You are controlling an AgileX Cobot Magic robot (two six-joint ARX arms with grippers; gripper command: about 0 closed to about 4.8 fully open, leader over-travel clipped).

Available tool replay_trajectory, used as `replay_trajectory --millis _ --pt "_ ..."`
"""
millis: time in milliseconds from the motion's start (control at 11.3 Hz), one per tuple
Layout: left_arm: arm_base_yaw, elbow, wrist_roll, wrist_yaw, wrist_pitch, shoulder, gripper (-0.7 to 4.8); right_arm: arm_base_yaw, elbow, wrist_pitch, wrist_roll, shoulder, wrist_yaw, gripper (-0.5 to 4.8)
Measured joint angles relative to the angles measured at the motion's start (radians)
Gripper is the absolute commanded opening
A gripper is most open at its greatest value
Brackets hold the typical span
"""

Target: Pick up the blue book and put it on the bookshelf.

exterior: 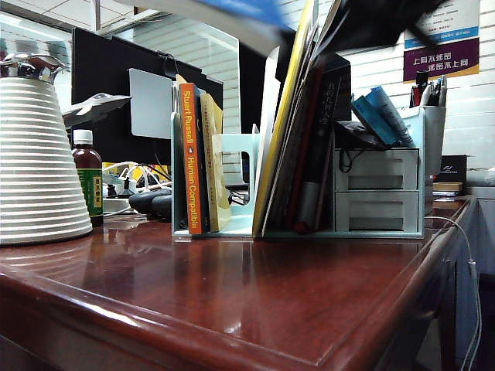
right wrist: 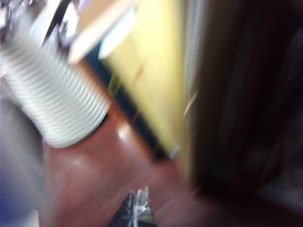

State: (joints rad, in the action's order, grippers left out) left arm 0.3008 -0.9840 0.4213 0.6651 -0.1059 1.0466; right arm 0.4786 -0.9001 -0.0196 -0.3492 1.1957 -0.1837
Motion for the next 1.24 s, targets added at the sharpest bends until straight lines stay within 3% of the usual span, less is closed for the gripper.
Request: replay_trajectory --millis 178,355,444,710,976,1243 --pt "0.0 -0.037 -0.105 -0.231 -0.044 0.001 -0.05 0.0 0.001 -0.025 0.037 -0.065 0.009 -0.08" --pt "-0.003 -0.041 -0.123 -0.42 -0.181 0.019 -0.05 0.0 0.0 -0.062 0.061 -0.114 0.018 -0.08" --pt "-0.003 -0.042 -0.126 -0.462 -0.257 0.045 -0.05 0.0 0.001 -0.071 0.064 -0.126 0.027 -0.08" --pt "0.034 -0.047 -0.072 -0.431 -0.363 0.168 -0.05 0.0 0.001 -0.095 0.067 -0.148 0.02 -0.08" --pt "0.165 -0.058 -0.179 -0.57 -0.409 0.23 -0.05 0.0 0.001 -0.097 0.067 -0.158 -0.019 -0.08" --pt "0.23 -0.1 -0.271 -0.716 -0.508 0.312 -0.05 0.0 0.001 -0.098 0.067 -0.161 -0.066 -0.08"
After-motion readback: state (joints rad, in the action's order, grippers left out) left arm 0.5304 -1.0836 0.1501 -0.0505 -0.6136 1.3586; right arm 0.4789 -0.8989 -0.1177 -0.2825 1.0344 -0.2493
